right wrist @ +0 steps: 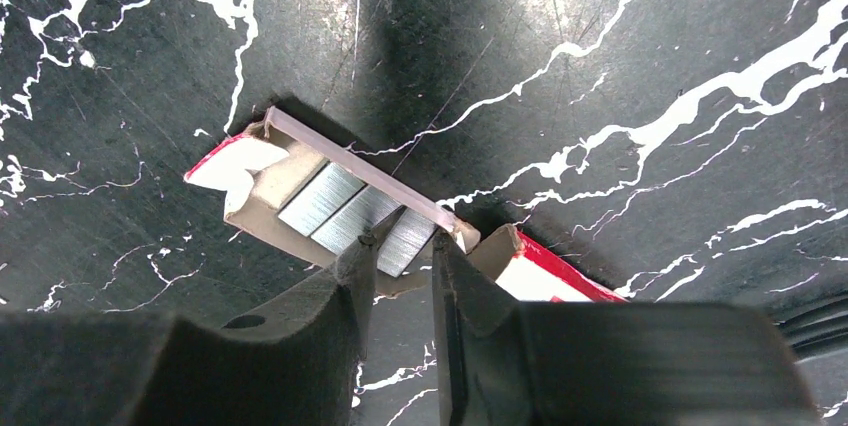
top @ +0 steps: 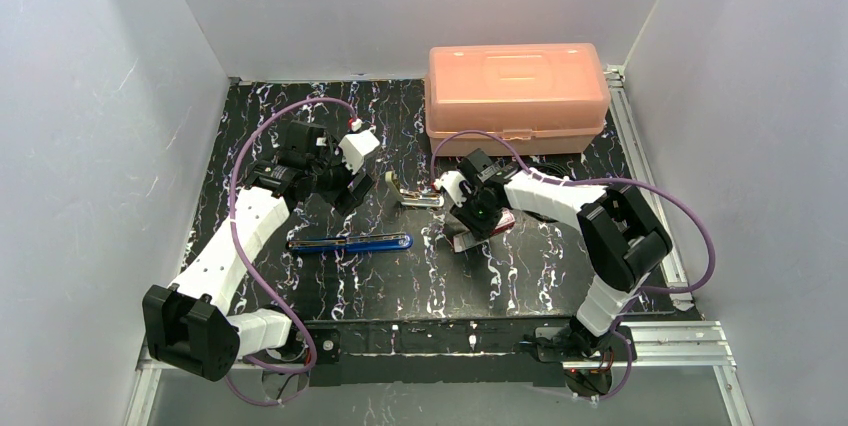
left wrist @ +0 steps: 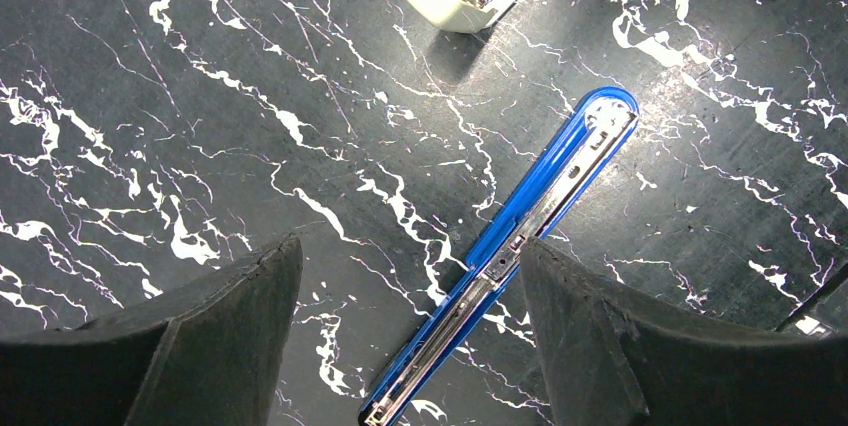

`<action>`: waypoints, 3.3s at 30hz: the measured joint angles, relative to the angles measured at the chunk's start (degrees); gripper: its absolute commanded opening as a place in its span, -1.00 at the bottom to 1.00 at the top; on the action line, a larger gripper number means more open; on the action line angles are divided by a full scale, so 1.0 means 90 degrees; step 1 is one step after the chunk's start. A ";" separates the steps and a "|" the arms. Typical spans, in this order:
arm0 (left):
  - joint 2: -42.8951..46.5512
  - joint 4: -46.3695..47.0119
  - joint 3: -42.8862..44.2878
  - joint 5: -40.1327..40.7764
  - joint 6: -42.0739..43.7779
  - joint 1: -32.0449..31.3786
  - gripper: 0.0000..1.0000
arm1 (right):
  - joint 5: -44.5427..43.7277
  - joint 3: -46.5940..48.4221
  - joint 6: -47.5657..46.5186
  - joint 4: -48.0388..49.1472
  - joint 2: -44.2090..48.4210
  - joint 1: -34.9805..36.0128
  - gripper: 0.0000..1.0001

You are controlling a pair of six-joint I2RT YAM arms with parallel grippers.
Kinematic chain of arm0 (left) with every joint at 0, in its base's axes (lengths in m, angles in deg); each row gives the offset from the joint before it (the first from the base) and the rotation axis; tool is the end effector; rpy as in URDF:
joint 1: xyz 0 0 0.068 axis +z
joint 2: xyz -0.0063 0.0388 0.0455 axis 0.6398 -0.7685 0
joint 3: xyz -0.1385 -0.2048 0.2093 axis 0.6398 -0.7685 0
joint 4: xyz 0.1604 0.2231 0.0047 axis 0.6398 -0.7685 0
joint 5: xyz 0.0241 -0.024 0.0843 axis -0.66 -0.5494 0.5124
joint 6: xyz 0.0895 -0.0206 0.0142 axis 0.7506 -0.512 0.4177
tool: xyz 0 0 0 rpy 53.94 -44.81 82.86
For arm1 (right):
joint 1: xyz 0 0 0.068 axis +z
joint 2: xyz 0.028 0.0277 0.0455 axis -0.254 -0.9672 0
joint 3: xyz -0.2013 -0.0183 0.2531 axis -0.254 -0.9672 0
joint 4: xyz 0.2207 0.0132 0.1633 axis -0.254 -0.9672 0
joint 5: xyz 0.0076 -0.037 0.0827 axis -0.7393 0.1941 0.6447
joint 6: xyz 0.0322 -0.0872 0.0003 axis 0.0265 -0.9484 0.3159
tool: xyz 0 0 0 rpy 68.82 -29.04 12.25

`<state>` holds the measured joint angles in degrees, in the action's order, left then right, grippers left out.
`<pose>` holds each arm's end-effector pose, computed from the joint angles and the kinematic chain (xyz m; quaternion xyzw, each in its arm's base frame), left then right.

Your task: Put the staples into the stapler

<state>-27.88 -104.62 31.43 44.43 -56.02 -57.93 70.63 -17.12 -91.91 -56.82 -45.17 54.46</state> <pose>0.2663 -0.1122 0.3277 0.4161 0.8044 -0.0915 0.4141 0.2748 0.2381 0.1695 -0.4839 0.8553 0.0760 0.1687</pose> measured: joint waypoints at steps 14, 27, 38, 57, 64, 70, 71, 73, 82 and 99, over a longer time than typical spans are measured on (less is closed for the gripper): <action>0.0000 -0.0002 0.0000 -0.0007 0.0027 0.0000 0.56 | -0.0192 0.0034 -0.0002 -0.0017 -0.0019 0.0000 -0.33; 0.0000 -0.0002 0.0000 -0.0017 0.0041 0.0000 0.56 | -0.0260 0.0034 0.0083 -0.0002 -0.0022 0.0002 -0.40; 0.0000 0.0000 0.0000 -0.0053 0.0049 0.0000 0.56 | -0.0403 0.0034 0.0185 0.0053 -0.0024 0.0002 -0.47; 0.0000 -0.0002 0.0000 -0.0056 0.0053 0.0000 0.56 | -0.0617 0.0034 0.0189 0.0109 -0.0041 0.0002 -0.45; 0.0000 -0.0002 0.0000 -0.0056 0.0104 0.0000 0.57 | -0.0627 0.0034 0.0192 0.0141 -0.0044 0.0002 -0.68; 0.0000 -0.0002 0.0000 -0.0053 0.0202 0.0000 0.57 | -0.0644 0.0075 0.0194 0.0146 -0.0041 0.0002 -0.79; 0.0000 -0.0002 0.0000 -0.0053 0.0214 0.0000 0.57 | -0.0644 0.0085 0.0194 0.0148 -0.0041 0.0000 -0.80; 0.0000 -0.0002 0.0000 -0.0053 0.0228 0.0000 0.57 | -0.0644 0.0141 0.0197 0.0146 -0.0036 0.0000 -0.82; 0.0000 -0.0002 0.0000 -0.0053 0.0274 0.0000 0.57 | -0.0646 0.0236 0.0206 0.0170 -0.0034 0.0000 -0.74; 0.0000 -0.0002 0.0000 -0.0053 0.0308 0.0000 0.58 | -0.0670 0.0236 0.0158 0.0155 -0.0036 0.0000 -0.43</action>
<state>-27.88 -104.64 31.43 43.95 -53.25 -57.93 64.60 -15.00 -90.49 -55.42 -45.49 54.46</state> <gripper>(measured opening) 0.785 0.284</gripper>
